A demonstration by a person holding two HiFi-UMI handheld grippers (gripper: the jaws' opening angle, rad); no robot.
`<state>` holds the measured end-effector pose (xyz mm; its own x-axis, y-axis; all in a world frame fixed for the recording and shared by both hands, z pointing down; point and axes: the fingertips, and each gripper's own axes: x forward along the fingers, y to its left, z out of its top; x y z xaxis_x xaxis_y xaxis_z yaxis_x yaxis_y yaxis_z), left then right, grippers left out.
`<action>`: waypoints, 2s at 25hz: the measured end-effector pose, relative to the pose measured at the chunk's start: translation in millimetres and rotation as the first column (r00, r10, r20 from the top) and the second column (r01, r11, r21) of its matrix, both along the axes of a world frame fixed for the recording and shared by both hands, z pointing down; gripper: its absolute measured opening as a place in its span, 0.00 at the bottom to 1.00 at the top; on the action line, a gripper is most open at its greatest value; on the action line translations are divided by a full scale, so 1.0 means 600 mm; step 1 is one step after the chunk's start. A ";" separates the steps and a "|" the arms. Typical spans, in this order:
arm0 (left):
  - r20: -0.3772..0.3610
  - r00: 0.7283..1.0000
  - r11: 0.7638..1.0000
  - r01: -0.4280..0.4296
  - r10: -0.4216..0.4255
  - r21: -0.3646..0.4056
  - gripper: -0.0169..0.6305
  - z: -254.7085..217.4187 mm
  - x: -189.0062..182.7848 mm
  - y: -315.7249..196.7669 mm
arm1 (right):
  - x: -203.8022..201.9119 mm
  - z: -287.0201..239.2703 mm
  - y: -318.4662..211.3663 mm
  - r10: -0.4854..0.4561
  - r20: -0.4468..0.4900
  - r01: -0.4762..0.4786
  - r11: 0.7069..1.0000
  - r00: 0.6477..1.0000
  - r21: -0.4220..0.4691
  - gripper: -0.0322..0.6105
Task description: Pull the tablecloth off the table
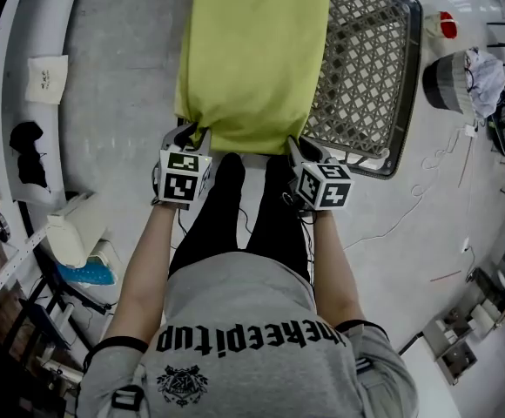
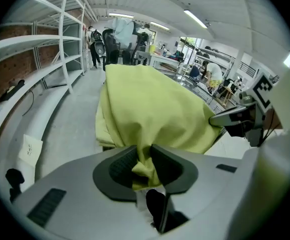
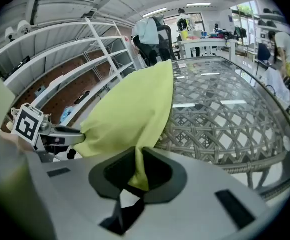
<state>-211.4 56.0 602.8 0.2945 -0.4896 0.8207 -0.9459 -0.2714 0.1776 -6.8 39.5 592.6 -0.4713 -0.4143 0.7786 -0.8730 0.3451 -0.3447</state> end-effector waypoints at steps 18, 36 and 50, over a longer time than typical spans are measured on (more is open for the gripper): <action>-0.123 0.978 0.986 -0.167 0.169 0.028 0.09 -0.135 0.037 0.054 | 0.013 -0.147 0.076 -0.070 0.100 0.062 0.995 0.993 0.079 0.12; -0.201 0.964 0.963 -0.126 0.176 0.239 0.09 -0.309 0.038 -0.017 | 0.021 -0.301 0.022 -0.060 0.181 0.007 0.961 0.982 0.277 0.12; -0.122 0.988 0.913 -0.041 0.099 0.405 0.08 -0.404 0.035 -0.214 | 0.025 -0.394 -0.187 -0.116 0.171 0.031 0.902 0.978 0.430 0.12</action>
<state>-190.2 -72.4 360.1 0.4352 -0.7423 0.5095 -0.8962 -0.4114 0.1660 8.0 -72.5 356.4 -0.6332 -0.6428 0.4312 -0.7728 0.5556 -0.3067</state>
